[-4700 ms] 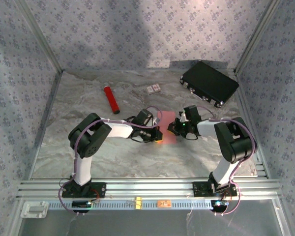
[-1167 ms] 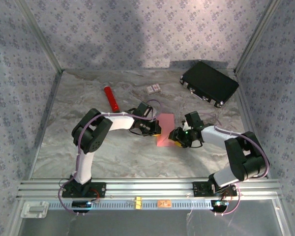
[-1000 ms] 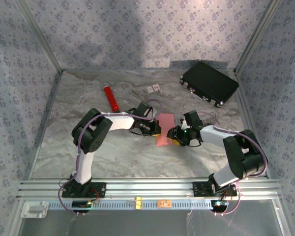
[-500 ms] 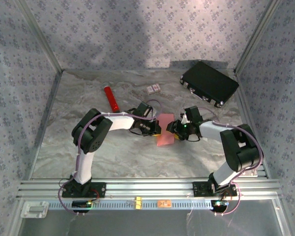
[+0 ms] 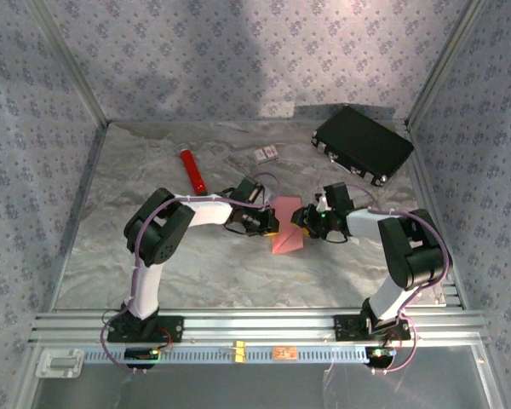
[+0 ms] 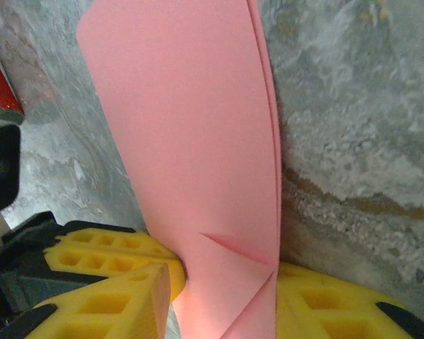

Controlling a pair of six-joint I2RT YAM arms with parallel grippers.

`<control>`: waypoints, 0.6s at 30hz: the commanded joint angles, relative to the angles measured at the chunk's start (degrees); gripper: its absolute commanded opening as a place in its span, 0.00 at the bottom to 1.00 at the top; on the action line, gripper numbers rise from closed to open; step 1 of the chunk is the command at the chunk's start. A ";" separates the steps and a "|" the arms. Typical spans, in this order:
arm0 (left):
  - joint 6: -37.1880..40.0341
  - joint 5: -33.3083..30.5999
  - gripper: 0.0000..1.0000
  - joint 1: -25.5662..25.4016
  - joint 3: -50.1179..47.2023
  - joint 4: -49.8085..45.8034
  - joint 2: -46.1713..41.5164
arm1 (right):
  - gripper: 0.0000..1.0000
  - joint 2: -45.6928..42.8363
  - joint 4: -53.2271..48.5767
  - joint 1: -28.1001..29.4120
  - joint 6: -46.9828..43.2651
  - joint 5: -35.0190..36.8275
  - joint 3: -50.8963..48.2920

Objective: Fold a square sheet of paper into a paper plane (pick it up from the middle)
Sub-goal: Turn over the paper at the center of the table.

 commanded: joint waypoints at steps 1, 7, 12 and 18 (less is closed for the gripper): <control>-0.15 -1.62 0.01 -0.72 -1.78 -4.03 0.23 | 0.35 0.81 2.81 -0.90 0.65 -0.51 -1.17; -0.30 -1.46 0.01 -0.73 -1.66 -3.86 0.06 | 0.27 1.63 5.62 -1.39 1.10 -1.36 -2.41; -0.57 -1.46 0.01 -0.74 -1.66 -3.60 -0.31 | 0.21 1.87 6.59 -1.85 1.04 -1.90 -3.13; -2.03 -1.18 0.04 -0.74 -2.82 -0.36 -1.73 | 0.10 1.54 6.73 -2.36 0.57 -2.54 -3.22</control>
